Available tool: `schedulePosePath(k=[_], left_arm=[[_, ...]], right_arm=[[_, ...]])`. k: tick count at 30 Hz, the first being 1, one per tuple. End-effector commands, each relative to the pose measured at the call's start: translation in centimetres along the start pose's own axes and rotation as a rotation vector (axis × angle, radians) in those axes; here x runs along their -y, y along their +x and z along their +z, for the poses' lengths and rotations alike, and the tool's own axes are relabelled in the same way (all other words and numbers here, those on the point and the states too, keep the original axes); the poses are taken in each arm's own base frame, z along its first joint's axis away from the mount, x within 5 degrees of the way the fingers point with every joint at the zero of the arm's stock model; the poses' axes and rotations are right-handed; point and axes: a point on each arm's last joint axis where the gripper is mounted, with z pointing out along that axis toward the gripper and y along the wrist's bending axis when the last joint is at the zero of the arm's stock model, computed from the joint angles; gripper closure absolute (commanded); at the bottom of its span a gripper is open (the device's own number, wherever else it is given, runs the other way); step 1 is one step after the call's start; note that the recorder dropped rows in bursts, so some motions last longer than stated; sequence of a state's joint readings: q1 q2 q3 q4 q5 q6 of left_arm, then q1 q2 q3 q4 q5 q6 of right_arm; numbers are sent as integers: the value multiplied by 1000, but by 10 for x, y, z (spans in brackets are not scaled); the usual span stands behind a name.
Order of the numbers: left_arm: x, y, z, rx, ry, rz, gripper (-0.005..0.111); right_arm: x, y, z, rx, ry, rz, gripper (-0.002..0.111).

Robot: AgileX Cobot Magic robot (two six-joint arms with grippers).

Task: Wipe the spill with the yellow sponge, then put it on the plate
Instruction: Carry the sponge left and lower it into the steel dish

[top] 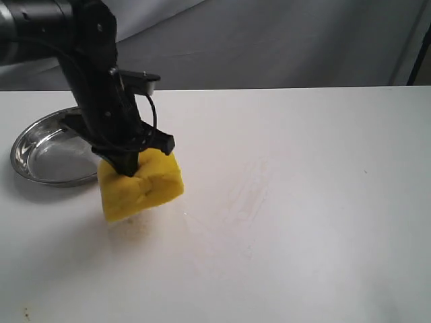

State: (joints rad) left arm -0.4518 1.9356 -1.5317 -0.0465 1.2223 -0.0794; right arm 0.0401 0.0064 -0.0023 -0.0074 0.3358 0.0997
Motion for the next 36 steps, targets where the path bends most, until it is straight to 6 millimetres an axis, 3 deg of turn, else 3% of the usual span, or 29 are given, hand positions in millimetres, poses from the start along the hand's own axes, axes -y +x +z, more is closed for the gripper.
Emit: schedulePosePath(k=[1, 10, 16, 23, 30, 36], left_arm=[[-22, 8, -35, 105, -129, -82, 107], [-96, -6, -32, 199, -160, -276, 107], [-136, -32, -10, 116, -152, -302, 107], [-145, -73, 12, 136, -142, -303, 107], [-150, -89, 31, 144, -139, -371, 103], [-151, -90, 35, 136, -146, -381, 81]], right_arm=[[0, -1, 0, 20, 6, -9, 108], [0, -1, 0, 20, 6, -9, 108], [0, -1, 0, 20, 6, -9, 108], [0, -1, 0, 20, 6, -9, 108], [0, -1, 0, 20, 6, -9, 108], [0, -1, 0, 20, 6, -9, 108]])
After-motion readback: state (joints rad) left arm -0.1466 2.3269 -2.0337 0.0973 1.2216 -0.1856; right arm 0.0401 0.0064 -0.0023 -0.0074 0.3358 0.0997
